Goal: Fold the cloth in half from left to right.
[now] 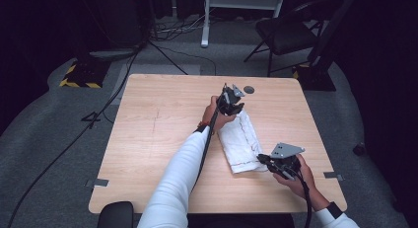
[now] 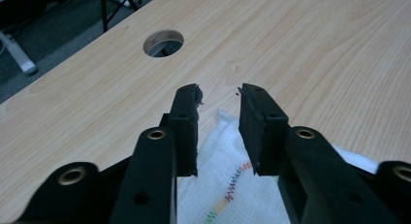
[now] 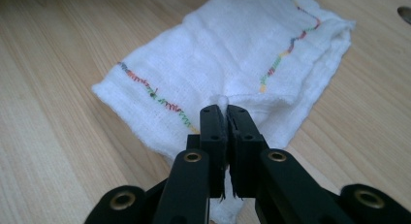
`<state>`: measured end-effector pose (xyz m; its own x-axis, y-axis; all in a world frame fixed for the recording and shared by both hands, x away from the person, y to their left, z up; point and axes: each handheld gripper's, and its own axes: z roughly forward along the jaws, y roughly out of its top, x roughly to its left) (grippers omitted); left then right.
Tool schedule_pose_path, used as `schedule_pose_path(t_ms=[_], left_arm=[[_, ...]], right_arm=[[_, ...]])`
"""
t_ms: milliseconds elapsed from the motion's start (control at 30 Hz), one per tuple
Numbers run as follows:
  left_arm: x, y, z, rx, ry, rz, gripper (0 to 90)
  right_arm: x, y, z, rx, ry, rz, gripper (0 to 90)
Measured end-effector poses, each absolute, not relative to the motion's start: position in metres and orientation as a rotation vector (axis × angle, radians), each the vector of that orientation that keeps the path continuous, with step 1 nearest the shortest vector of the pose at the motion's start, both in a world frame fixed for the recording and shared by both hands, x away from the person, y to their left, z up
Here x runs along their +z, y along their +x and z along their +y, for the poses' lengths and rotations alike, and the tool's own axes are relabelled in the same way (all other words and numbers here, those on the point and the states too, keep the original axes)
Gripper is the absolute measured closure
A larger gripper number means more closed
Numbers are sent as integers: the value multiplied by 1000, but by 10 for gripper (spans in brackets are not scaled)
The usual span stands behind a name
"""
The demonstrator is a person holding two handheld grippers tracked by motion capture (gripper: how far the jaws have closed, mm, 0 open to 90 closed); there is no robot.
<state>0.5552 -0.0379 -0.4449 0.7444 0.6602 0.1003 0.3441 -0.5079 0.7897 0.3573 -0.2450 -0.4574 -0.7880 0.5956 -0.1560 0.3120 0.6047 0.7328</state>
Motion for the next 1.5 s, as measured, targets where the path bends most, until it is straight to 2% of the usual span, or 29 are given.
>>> schedule_pose_path(t_ms=[133,200,400,633,833,900,1033,1167,1500], left_arm=[[-438,548,-28,480,2112,743,578],[-434,539,-22,447,2114,723,525],[-434,492,2,380,2170,640,328],[-456,433,13,256,2267,557,267],[-473,399,3,191,2352,506,309],[-476,397,1,199,2370,498,366],[-483,401,0,182,2378,535,418],[-487,402,0,185,2397,522,427],[-489,405,11,176,2402,531,403]], right_arm=[[-463,359,-244,970,739,2468,848],[-464,360,-245,953,759,2460,772],[-469,364,-258,879,829,2487,647],[-471,365,-276,865,909,2496,554],[-463,371,-283,890,913,2452,553],[-461,373,-285,925,926,2428,547],[-466,383,-282,941,897,2433,540],[-474,390,-275,953,850,2497,512],[-486,398,-264,962,851,2547,506]])
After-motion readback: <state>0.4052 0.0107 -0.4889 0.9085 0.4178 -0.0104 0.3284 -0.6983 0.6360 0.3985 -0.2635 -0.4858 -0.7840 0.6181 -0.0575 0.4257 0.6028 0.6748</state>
